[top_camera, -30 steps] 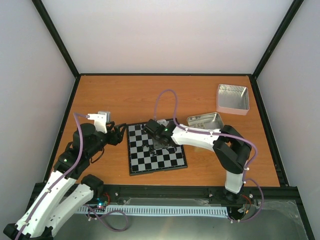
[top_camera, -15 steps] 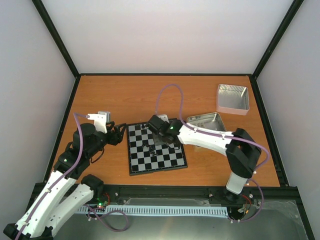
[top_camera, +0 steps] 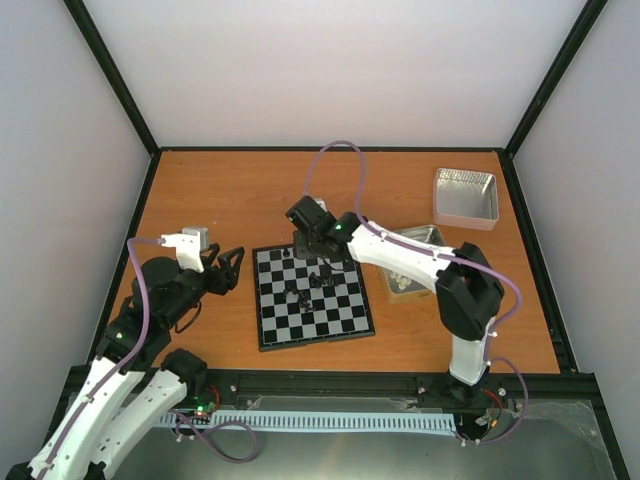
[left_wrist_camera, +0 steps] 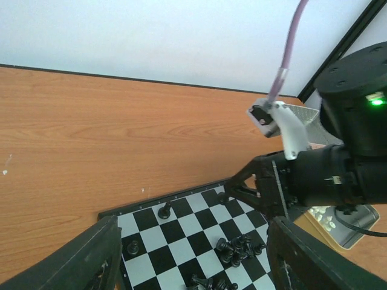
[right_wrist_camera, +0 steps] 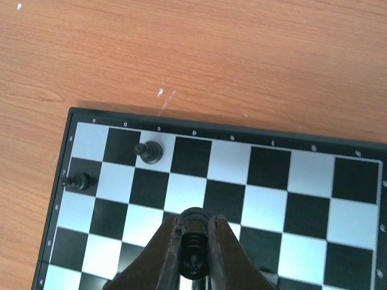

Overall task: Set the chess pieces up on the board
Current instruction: Place the chess piece on the chessboard.

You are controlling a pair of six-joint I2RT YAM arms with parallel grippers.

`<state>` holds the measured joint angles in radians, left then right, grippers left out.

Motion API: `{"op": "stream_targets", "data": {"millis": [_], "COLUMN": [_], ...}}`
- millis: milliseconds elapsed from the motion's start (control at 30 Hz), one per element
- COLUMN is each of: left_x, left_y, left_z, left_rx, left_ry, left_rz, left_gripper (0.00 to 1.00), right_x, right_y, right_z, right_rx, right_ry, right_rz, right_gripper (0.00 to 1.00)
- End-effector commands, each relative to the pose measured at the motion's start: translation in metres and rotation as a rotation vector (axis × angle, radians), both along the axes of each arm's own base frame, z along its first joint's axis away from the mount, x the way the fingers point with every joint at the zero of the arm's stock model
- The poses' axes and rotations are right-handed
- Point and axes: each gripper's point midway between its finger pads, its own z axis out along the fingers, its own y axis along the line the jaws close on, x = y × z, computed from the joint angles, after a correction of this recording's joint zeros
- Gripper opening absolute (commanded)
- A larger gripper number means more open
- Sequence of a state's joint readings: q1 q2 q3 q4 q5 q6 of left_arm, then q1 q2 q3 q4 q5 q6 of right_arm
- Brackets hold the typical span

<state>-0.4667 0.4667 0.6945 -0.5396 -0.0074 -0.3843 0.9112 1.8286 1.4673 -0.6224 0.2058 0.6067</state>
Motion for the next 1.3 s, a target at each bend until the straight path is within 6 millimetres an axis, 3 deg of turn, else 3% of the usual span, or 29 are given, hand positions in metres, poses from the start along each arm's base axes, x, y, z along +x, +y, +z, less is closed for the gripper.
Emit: {"op": "stream_targets", "data": {"millis": [0, 567, 900, 1267], "left_x": [0.001, 0.004, 0.005, 0.006], "left_y": [0.006, 0.004, 0.003, 0.003], "left_z": [0.003, -0.002, -0.004, -0.005], "left_rx": [-0.005, 0.009, 0.012, 0.015], "left_ry": [-0.015, -0.001, 0.005, 0.01], "left_rz": [0.035, 0.033, 0.032, 0.032], "left_gripper": [0.67, 0.68, 0.68, 0.68], "right_x": [0.019, 0.046, 0.051, 0.048], "right_y": [0.015, 0.009, -0.001, 0.004], "right_z": [-0.006, -0.059, -0.076, -0.088], "right_rx": [0.003, -0.2, -0.201, -0.168], "right_ry": [0.012, 0.051, 0.075, 0.106], "right_rz": [0.036, 0.002, -0.034, -0.016], "right_gripper": [0.1, 0.1, 0.11, 0.12]}}
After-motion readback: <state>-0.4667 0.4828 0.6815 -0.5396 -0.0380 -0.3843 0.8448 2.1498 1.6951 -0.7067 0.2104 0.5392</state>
